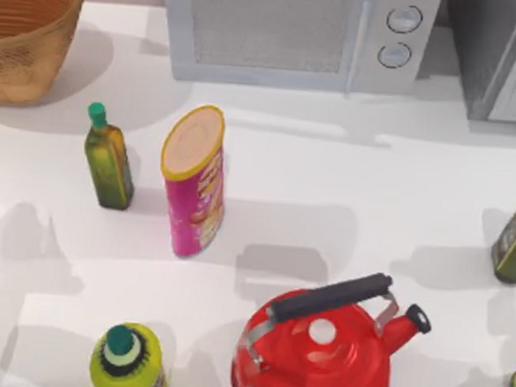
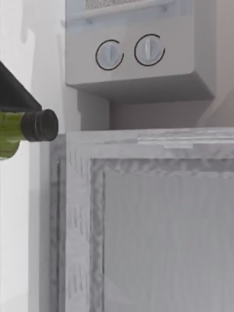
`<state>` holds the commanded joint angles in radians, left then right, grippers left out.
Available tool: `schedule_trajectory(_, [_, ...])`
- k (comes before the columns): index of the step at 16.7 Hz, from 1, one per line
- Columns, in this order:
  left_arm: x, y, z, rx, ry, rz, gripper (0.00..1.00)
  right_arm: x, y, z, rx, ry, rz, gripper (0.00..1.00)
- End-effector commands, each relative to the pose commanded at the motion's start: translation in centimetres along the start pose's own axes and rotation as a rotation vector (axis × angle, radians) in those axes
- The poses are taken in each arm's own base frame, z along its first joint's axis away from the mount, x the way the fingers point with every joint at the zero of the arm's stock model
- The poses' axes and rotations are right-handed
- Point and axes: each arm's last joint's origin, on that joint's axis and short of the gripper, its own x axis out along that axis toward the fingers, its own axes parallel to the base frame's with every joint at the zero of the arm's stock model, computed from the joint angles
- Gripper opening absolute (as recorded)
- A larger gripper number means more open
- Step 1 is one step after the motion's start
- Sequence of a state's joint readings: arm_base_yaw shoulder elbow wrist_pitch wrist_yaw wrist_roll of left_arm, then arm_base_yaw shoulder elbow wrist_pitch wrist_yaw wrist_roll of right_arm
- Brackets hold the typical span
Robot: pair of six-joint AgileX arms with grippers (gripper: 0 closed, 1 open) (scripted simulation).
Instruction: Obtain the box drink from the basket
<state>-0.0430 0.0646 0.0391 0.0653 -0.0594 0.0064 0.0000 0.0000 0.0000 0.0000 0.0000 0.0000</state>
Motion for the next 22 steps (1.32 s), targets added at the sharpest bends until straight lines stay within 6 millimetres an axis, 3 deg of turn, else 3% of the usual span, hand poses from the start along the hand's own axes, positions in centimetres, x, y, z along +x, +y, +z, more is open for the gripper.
schedule_trajectory(3, [1.0,-0.4,1.3,-0.012,-0.029,0.075,0.00,0.0,0.0,0.0,0.000,0.000,0.000,1.00])
schedule_trajectory(8, [3.6,-1.6,1.2,0.012,0.051,0.227,0.00,0.0,0.0,0.0,0.000,0.000,0.000,1.00])
schedule_trajectory(12, [5.3,-3.0,2.8,-0.017,-0.013,0.311,0.00,0.0,0.0,0.0,0.000,0.000,0.000,1.00])
schedule_trajectory(18, [7.9,-6.3,0.9,0.038,0.055,0.470,0.00,0.0,0.0,0.0,0.000,0.000,0.000,1.00])
schedule_trajectory(22, [8.7,-7.9,0.8,0.020,0.034,0.524,0.00,0.0,0.0,0.0,0.000,0.000,0.000,1.00])
